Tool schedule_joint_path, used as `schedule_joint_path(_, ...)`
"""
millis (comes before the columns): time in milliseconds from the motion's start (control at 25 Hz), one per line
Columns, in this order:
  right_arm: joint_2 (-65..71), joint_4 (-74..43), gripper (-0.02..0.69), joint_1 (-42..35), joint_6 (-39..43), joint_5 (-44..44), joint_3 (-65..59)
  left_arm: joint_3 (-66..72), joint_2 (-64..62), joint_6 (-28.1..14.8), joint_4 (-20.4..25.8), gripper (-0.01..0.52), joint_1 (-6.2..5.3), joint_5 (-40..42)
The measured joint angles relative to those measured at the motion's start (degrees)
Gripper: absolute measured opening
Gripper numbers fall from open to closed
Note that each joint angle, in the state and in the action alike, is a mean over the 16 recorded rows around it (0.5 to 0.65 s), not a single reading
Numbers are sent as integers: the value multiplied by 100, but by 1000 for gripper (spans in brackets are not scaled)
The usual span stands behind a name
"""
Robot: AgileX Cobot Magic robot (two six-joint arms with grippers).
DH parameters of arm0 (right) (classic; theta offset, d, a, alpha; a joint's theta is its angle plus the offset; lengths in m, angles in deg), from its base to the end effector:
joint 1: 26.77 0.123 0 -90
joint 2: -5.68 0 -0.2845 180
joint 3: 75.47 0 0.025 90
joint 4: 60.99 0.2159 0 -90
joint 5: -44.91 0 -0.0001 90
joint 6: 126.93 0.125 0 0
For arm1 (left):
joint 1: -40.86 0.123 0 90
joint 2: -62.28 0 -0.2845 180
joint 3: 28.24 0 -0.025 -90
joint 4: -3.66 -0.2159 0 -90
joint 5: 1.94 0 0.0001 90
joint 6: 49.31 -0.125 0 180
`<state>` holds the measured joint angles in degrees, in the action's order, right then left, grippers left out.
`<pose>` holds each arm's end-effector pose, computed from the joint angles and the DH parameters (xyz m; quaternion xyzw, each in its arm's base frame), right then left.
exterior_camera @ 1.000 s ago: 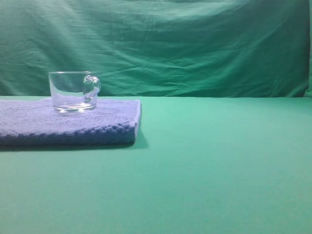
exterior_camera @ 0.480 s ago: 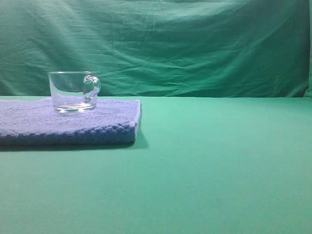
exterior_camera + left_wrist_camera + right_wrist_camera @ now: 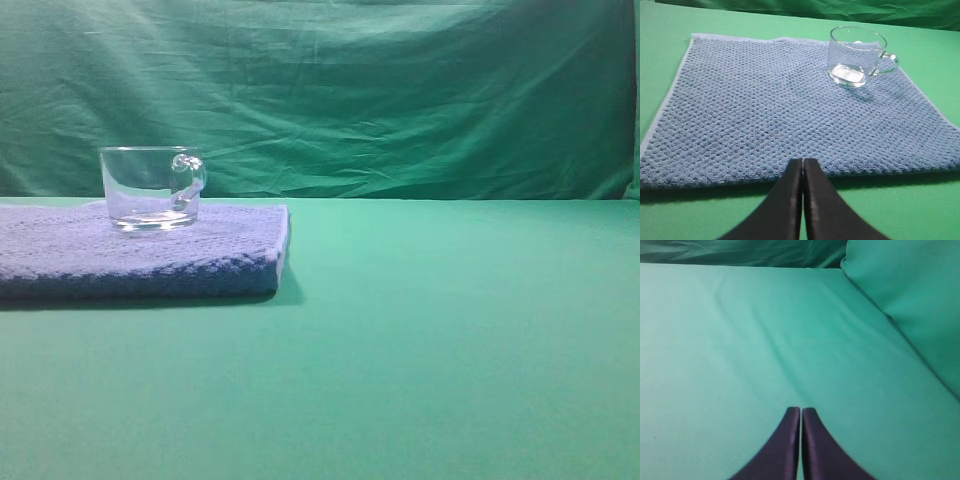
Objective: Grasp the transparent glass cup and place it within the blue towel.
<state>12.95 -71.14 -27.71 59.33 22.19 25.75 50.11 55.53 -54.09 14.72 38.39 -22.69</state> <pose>0.0496 -0.0093 0.1593 0.0045 0.8111 -0.0483 0.5829 0.0502 -0.0107 0.1664 -0.0010 0.7958 -0.0695 0.6016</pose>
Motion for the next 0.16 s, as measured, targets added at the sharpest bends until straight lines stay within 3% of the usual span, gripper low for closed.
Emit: schedule_joint_path(160, 0, 0, 0, 0, 1, 0, 0, 0, 0, 0, 0, 0, 0, 0)
